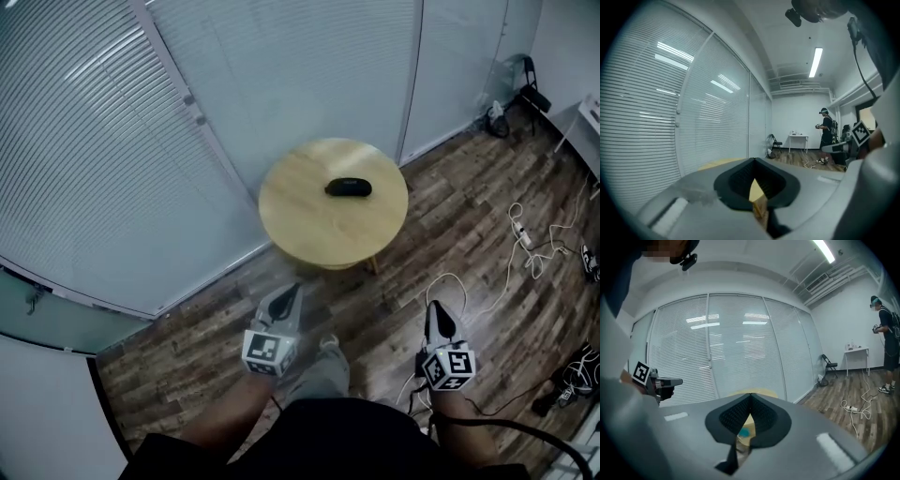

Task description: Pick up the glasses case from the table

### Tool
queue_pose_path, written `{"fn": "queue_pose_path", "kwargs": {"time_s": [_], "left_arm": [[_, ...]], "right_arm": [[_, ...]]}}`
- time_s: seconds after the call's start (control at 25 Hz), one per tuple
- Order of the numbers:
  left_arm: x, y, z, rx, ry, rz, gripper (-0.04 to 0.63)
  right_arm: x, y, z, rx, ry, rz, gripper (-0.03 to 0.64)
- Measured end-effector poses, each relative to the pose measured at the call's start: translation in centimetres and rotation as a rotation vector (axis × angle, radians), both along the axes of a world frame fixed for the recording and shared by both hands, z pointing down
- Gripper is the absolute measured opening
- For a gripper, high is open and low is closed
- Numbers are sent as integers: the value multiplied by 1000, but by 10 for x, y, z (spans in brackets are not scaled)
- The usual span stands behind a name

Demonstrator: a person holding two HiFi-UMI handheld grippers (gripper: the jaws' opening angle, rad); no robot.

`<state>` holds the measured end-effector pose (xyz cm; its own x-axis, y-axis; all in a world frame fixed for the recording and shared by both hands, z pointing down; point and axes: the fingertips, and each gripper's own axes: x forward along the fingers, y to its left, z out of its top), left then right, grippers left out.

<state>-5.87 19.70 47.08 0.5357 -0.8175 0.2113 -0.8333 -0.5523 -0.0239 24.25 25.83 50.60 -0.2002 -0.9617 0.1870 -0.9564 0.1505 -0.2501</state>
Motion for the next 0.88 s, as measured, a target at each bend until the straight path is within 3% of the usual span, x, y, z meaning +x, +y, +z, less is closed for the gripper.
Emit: {"fn": "queue_pose_path", "kwargs": {"time_s": [0.24,0.48,0.88], "left_arm": [[1,-96,-18,24,19,39,3],[-26,-179,-10,21,13,61,3],[-35,-259,0,6,6,89,3]], "right_arm": [[-6,-88,-22,11,16,10,8],[-37,-169,-21,9,20,13,8],[-46,-237,-16,-38,41,21,8]]}}
